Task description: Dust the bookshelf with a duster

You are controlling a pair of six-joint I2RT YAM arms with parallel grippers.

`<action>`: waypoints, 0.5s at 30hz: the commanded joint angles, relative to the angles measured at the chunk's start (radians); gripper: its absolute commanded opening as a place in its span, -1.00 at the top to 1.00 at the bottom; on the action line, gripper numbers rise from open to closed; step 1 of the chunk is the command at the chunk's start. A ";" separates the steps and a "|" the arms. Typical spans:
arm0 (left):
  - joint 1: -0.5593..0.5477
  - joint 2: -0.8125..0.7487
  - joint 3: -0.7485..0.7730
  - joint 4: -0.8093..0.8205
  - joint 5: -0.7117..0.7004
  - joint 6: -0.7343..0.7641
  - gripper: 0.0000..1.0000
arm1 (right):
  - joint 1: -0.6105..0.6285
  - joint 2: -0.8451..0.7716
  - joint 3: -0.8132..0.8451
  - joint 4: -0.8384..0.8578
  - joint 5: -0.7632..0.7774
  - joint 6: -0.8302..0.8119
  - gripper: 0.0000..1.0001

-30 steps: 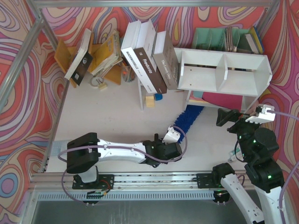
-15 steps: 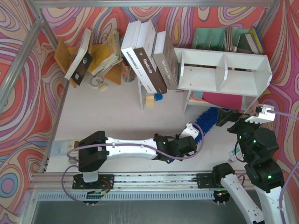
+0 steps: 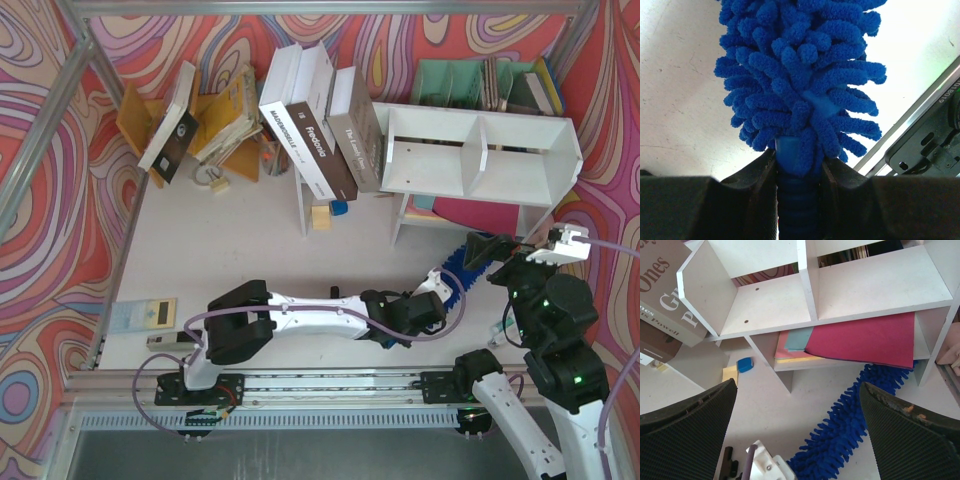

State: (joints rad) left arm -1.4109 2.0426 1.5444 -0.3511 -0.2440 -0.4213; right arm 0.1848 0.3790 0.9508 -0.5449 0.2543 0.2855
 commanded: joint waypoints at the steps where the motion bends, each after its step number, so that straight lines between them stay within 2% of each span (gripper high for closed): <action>1: -0.007 -0.020 -0.017 0.040 0.058 0.055 1.00 | 0.007 0.001 0.027 0.006 0.017 -0.018 -0.97; 5: -0.008 -0.094 -0.135 0.046 0.022 0.014 1.00 | 0.007 0.006 0.016 0.013 0.015 -0.016 -0.97; 11: -0.021 -0.298 -0.316 0.040 -0.098 -0.061 1.00 | 0.007 0.019 0.010 0.035 -0.001 -0.002 -0.97; 15: -0.032 -0.414 -0.387 -0.006 -0.123 -0.096 1.00 | 0.008 0.027 0.013 0.043 -0.005 0.000 -0.97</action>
State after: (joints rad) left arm -1.4334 1.7370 1.2041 -0.3481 -0.2985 -0.4652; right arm 0.1848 0.3904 0.9539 -0.5400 0.2539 0.2852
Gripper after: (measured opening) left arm 0.343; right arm 0.987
